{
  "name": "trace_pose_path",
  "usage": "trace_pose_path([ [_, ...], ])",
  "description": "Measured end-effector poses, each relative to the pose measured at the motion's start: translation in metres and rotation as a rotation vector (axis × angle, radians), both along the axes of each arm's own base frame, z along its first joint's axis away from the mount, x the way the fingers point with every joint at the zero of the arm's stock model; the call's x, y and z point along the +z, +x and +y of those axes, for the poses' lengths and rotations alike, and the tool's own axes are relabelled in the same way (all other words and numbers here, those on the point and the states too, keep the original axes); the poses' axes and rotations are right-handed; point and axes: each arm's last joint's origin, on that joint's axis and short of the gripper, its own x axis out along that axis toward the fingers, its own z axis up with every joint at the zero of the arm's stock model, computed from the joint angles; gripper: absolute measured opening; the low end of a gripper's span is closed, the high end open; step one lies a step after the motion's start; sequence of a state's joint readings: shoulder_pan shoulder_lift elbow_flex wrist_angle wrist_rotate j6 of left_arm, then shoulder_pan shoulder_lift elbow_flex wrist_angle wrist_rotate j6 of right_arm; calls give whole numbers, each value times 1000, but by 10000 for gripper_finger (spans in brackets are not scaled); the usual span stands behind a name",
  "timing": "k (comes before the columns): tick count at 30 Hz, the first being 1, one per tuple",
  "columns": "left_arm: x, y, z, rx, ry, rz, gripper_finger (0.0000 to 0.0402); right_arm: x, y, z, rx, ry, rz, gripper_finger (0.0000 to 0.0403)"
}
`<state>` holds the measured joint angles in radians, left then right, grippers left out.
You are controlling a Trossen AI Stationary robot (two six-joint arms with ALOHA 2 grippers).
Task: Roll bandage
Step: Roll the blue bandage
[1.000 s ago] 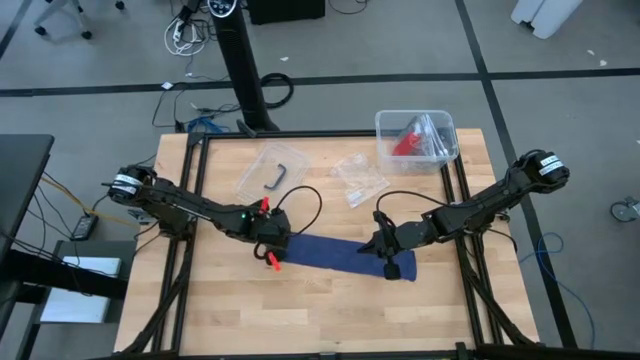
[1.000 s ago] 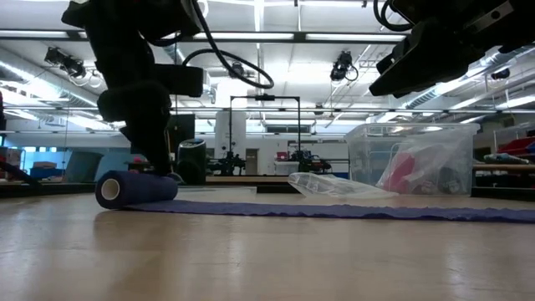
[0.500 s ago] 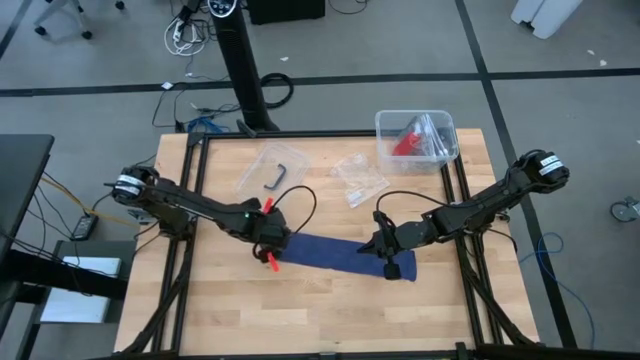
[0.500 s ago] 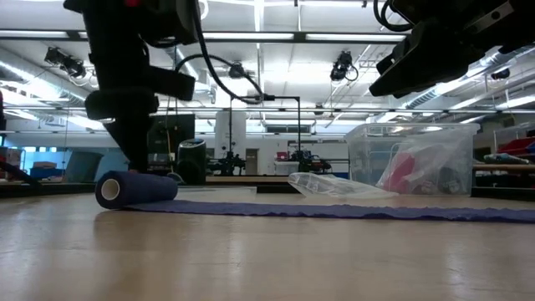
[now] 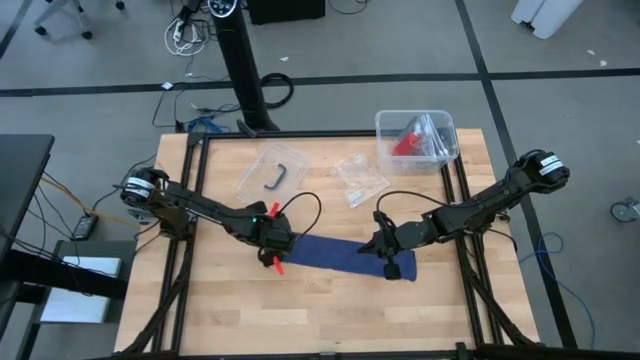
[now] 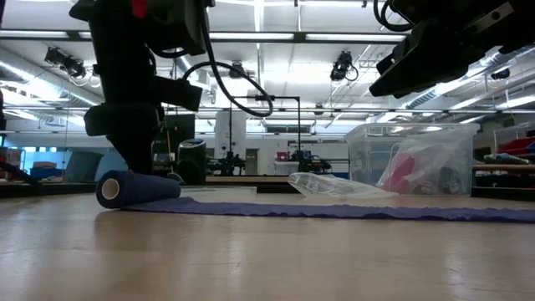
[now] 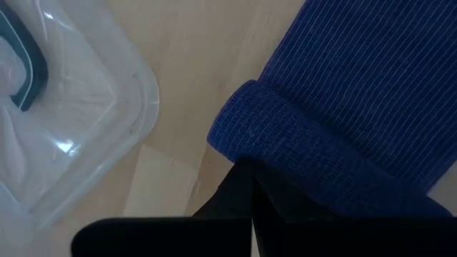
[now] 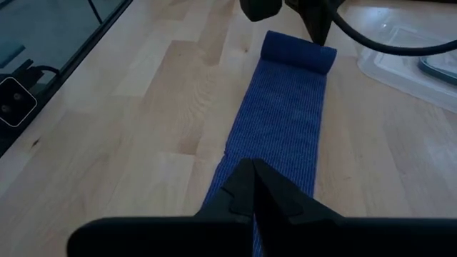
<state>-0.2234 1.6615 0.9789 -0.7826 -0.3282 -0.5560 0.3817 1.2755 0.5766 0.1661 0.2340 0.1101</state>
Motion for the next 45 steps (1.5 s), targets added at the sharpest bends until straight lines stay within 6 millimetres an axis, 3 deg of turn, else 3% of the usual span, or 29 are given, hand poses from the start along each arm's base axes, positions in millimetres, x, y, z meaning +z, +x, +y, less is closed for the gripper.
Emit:
trace_pose_path([
  [31,10,15,-2,-23,15,-120,1,0,0,0,-1,0,3,0],
  [40,32,29,-5,-68,26,-175,1,0,0,0,0,0,3,0],
  [45,31,20,-3,-34,56,-77,1,0,-1,2,7,-1,6,0],
])
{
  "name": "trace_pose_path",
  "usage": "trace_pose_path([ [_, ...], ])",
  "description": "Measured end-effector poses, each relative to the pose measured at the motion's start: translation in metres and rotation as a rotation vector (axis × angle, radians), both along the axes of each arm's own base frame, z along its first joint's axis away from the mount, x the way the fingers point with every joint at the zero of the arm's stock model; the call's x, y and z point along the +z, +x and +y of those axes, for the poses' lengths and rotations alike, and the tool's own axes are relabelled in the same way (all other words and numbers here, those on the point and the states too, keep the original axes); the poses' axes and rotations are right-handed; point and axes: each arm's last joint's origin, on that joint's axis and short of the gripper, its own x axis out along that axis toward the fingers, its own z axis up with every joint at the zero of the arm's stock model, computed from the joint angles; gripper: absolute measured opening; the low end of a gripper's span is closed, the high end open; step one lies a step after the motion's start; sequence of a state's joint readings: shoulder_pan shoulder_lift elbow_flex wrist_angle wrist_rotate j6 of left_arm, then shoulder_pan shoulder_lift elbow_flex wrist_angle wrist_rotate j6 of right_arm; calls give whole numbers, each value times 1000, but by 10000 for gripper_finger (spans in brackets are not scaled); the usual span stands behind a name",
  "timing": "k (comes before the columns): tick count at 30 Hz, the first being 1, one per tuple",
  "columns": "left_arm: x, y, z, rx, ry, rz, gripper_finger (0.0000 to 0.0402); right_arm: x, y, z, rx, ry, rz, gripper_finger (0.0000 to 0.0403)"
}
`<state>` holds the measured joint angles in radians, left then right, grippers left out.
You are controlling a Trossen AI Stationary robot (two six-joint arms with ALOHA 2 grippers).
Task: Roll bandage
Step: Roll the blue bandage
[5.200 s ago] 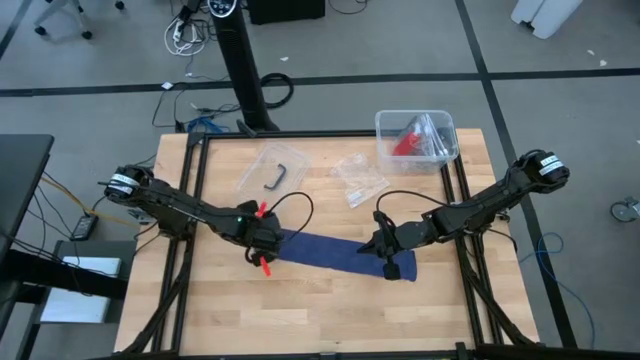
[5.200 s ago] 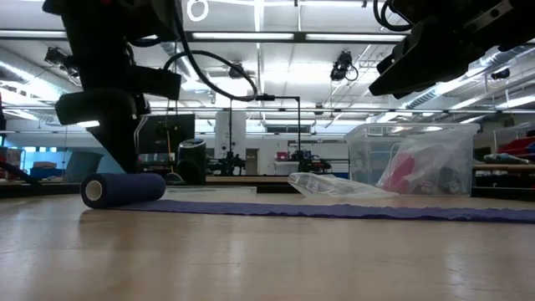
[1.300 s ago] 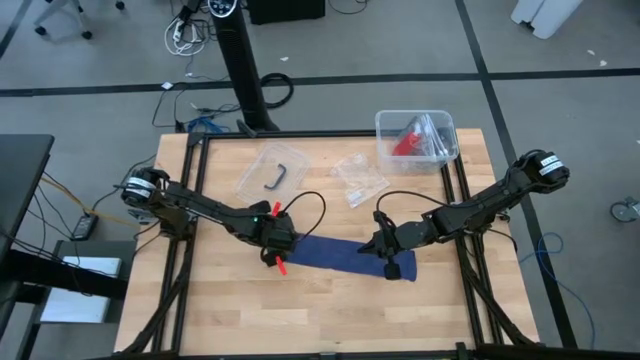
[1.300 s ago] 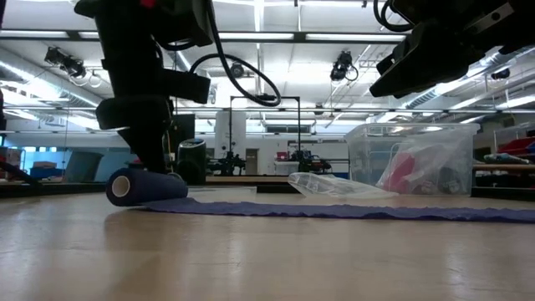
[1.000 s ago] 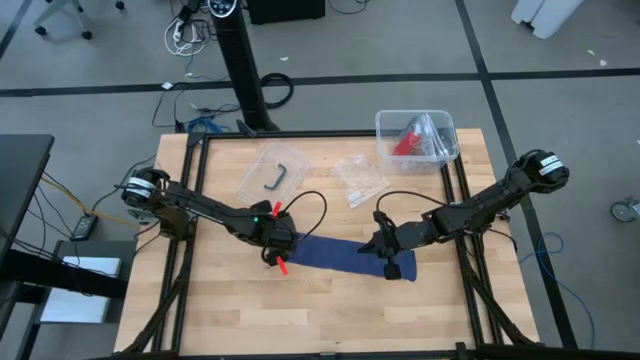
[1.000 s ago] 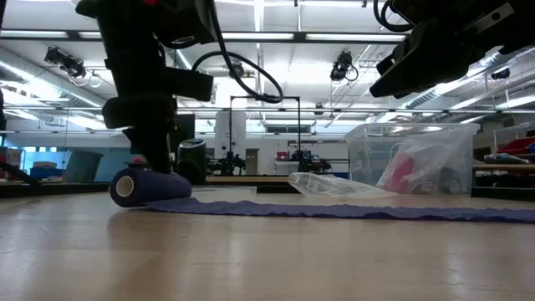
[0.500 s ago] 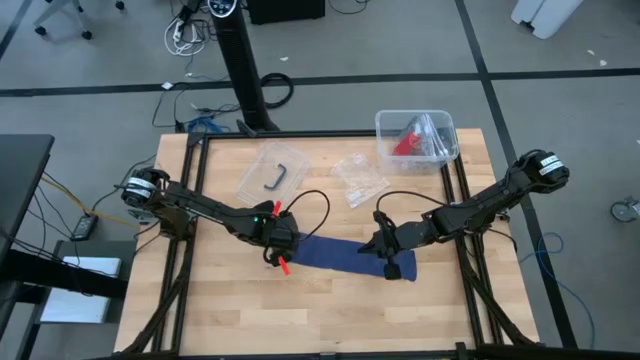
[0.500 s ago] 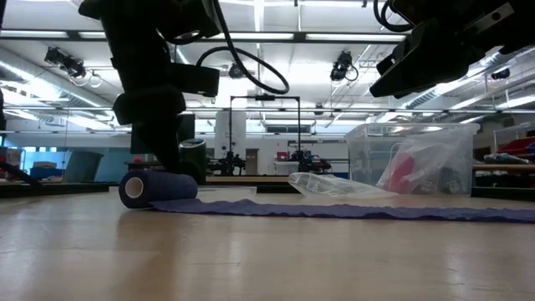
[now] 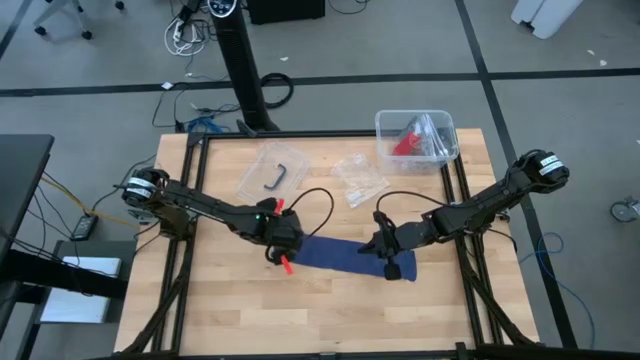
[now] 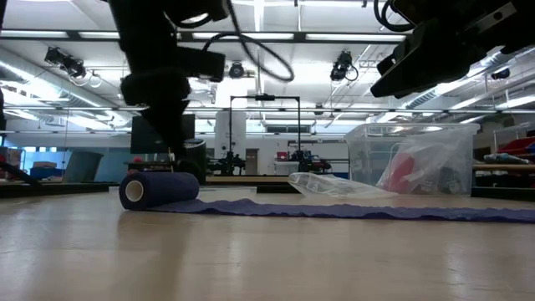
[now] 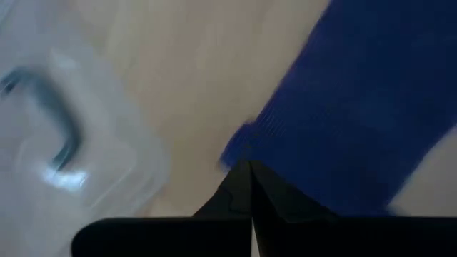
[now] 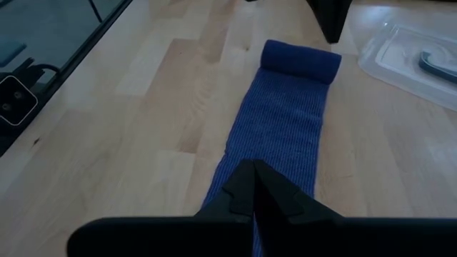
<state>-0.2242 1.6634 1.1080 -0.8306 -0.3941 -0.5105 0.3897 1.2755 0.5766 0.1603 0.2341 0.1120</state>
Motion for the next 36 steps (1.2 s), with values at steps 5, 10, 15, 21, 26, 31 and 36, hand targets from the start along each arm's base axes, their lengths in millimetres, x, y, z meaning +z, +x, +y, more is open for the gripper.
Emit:
trace_pose_path([
  [5,0,-8,3,69,63,46,1,0,0,0,1,-1,5,0],
  [10,-3,-1,1,22,29,18,1,0,0,0,0,-1,5,0],
  [15,-14,1,0,16,20,68,1,-5,-3,0,-19,20,61,0],
  [21,-23,4,0,13,24,98,1,-23,-20,0,-112,131,328,0],
  [26,-23,4,0,14,24,98,1,-32,-32,-3,-204,181,489,0],
  [31,-23,4,0,14,25,98,1,-36,-38,-4,-241,212,575,0],
  [36,-23,4,0,14,25,99,1,-39,-43,-5,-270,239,646,0],
])
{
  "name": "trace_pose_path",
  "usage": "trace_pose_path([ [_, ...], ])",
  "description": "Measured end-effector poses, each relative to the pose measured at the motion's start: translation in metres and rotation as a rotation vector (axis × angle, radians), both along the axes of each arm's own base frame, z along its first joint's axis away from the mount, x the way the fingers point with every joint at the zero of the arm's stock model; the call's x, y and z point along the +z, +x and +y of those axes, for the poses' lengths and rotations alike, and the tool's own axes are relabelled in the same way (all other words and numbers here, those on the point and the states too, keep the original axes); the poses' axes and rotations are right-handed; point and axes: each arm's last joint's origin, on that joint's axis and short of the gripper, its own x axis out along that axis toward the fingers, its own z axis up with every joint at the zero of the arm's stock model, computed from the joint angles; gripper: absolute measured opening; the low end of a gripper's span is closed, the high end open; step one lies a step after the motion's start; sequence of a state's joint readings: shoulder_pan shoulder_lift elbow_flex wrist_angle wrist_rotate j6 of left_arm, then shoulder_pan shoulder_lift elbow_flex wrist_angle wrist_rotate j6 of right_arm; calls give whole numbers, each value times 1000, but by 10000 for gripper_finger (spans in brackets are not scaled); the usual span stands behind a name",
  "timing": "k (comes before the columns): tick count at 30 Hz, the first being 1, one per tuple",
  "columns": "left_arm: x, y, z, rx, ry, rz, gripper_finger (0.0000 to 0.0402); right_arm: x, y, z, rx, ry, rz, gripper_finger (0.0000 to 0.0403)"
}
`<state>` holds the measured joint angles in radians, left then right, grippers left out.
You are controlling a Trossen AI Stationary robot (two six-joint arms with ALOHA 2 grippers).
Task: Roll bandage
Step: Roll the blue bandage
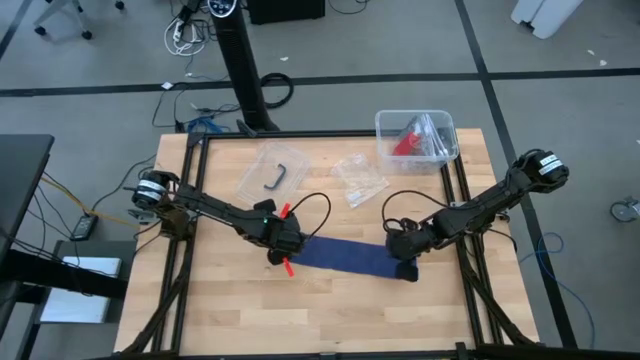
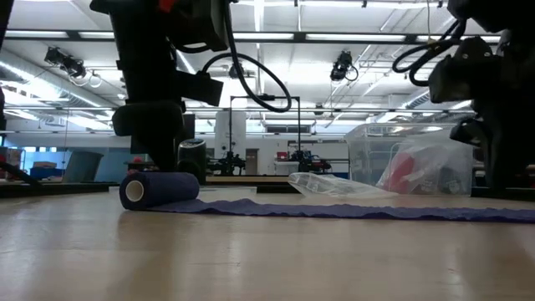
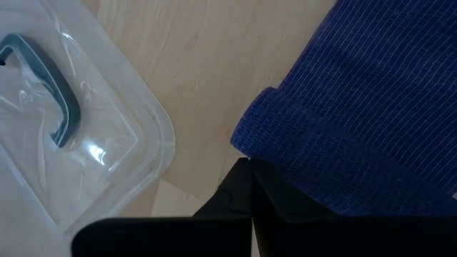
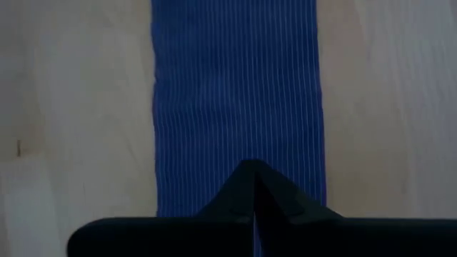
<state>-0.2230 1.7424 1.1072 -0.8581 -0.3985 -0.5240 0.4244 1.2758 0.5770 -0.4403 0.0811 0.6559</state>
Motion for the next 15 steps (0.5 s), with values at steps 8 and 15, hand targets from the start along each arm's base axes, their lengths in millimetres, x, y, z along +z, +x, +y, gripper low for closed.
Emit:
trace_pose_path([
  [8,0,0,0,3,4,-2,1,-7,-7,-3,-40,8,62,0],
  [15,0,0,0,4,4,-2,1,-19,-17,-6,-96,29,121,0],
])
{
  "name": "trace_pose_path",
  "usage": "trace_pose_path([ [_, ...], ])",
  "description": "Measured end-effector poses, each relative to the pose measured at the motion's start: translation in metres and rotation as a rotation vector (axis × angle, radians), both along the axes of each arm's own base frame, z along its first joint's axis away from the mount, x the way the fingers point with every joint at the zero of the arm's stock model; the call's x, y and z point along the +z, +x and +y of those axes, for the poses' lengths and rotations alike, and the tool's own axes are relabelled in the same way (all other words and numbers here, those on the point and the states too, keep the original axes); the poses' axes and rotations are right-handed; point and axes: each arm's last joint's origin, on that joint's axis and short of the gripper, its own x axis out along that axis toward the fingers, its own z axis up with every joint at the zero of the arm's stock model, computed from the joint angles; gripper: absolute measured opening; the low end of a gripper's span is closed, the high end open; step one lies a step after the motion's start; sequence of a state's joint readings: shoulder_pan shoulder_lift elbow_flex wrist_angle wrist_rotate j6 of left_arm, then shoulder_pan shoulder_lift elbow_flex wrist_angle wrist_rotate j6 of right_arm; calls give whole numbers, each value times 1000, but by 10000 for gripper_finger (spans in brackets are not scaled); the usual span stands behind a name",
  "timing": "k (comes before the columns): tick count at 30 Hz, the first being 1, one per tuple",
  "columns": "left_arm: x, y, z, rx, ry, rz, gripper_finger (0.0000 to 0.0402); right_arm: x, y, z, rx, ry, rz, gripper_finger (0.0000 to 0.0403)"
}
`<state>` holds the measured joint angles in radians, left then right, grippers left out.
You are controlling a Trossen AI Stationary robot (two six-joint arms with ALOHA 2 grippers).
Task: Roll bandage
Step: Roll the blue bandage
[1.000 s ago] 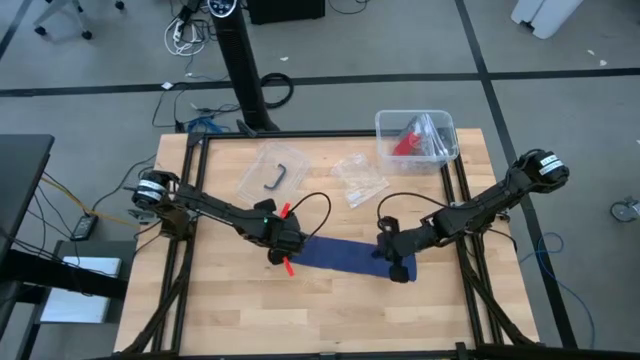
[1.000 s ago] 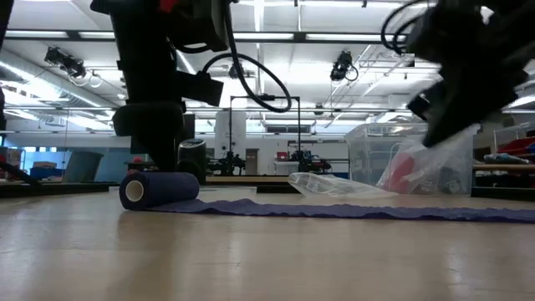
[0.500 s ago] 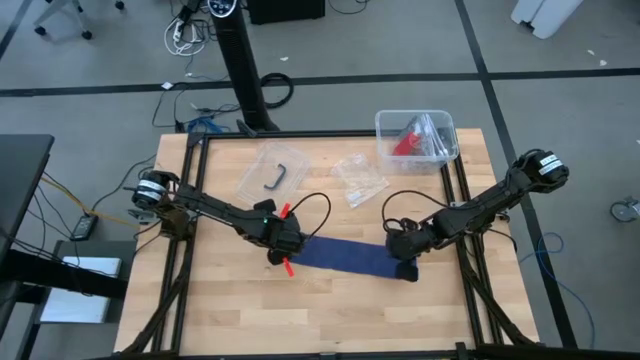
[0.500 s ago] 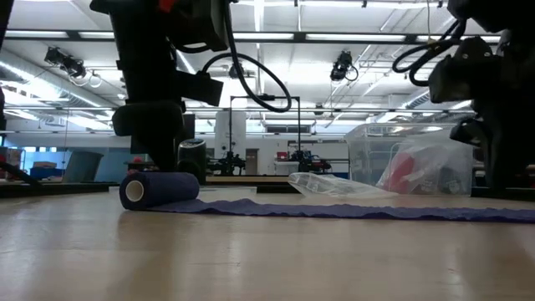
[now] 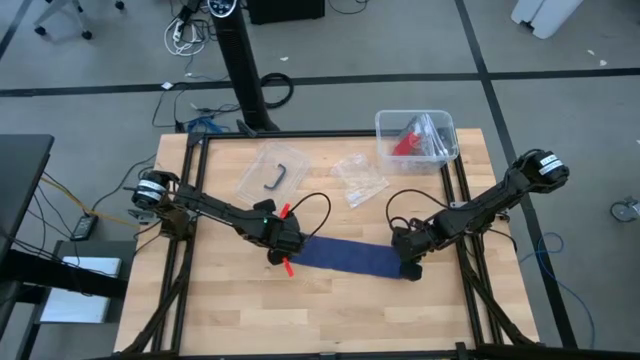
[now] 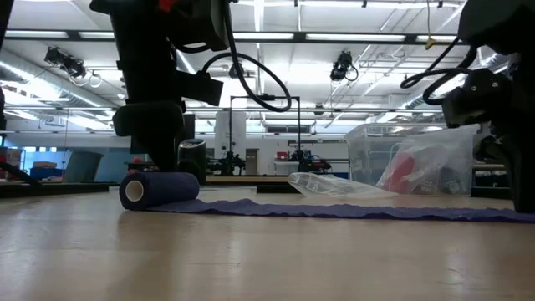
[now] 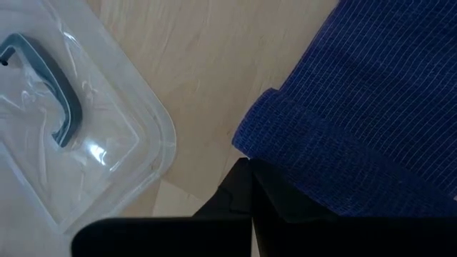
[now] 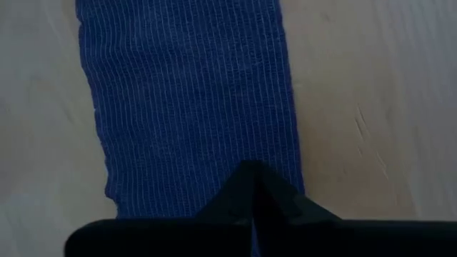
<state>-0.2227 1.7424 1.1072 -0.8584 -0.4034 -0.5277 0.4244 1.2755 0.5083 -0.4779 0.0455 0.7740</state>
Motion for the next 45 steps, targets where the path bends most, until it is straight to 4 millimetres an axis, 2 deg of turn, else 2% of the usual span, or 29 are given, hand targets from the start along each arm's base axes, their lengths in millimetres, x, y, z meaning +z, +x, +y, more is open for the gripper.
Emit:
trace_pose_path([
  [15,0,-1,0,0,4,13,1,0,-3,1,-1,17,32,0],
  [30,0,1,0,0,5,-12,1,17,3,14,79,-27,-4,1],
  [35,1,6,-1,-14,-3,-60,1,22,11,16,103,-87,-106,1],
  [45,3,17,-6,-50,-21,-178,1,41,40,19,231,-193,-471,1],
])
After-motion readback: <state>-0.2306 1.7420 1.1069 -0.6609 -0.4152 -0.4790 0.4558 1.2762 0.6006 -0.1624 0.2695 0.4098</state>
